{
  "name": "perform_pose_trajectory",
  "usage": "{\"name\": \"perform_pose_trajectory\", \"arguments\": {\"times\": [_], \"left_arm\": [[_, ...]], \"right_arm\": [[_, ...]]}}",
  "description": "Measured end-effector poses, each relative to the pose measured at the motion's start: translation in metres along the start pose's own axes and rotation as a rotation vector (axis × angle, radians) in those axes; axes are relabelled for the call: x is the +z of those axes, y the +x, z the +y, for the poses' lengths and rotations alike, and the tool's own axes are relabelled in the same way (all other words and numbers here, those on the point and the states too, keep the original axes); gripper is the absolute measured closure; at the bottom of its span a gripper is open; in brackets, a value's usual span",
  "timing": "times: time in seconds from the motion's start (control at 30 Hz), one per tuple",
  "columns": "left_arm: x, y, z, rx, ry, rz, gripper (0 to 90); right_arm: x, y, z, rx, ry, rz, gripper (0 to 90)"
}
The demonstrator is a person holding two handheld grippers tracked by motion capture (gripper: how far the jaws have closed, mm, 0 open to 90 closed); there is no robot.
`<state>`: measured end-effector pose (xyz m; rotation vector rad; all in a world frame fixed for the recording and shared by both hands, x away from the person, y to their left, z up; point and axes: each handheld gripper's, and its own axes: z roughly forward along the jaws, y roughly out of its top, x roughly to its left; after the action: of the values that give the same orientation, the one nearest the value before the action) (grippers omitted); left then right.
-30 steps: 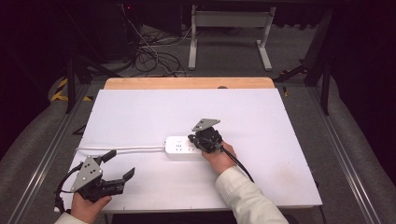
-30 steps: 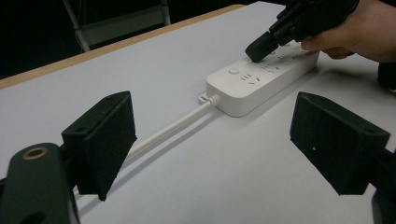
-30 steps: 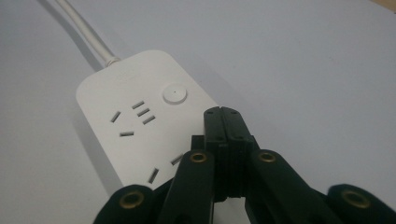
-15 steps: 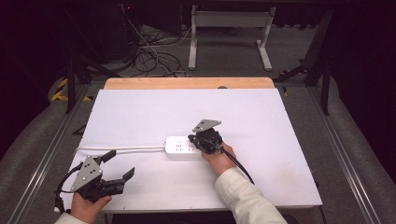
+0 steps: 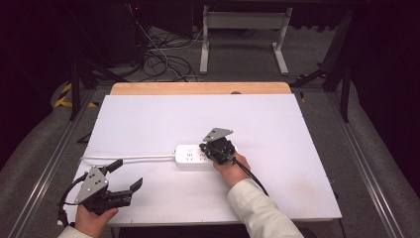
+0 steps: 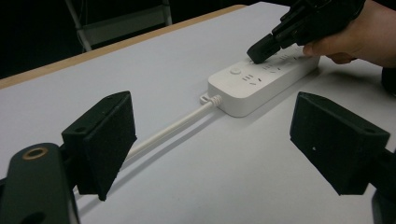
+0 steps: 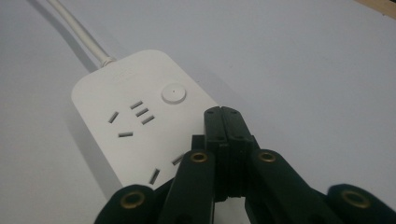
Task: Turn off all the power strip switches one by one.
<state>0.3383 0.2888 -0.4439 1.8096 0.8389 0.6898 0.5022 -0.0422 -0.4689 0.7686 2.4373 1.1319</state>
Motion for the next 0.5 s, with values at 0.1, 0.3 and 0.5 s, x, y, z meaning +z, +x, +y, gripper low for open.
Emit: {"name": "perform_pose_trajectory", "arguments": {"times": [0.1,0.3,0.5], "left_arm": [[0.000,0.001,0.000,0.002,0.000,0.004,15.1],[0.000,0.002,-0.001,-0.016,0.000,0.000,15.1],[0.000,0.002,-0.001,-0.013,0.001,0.001,15.1]], "right_arm": [[0.000,-0.002,0.000,0.005,0.000,0.010,90.0],[-0.005,-0.001,0.003,-0.051,-0.009,0.010,90.0],[-0.016,-0.001,0.011,-0.046,-0.073,0.026,90.0]]}}
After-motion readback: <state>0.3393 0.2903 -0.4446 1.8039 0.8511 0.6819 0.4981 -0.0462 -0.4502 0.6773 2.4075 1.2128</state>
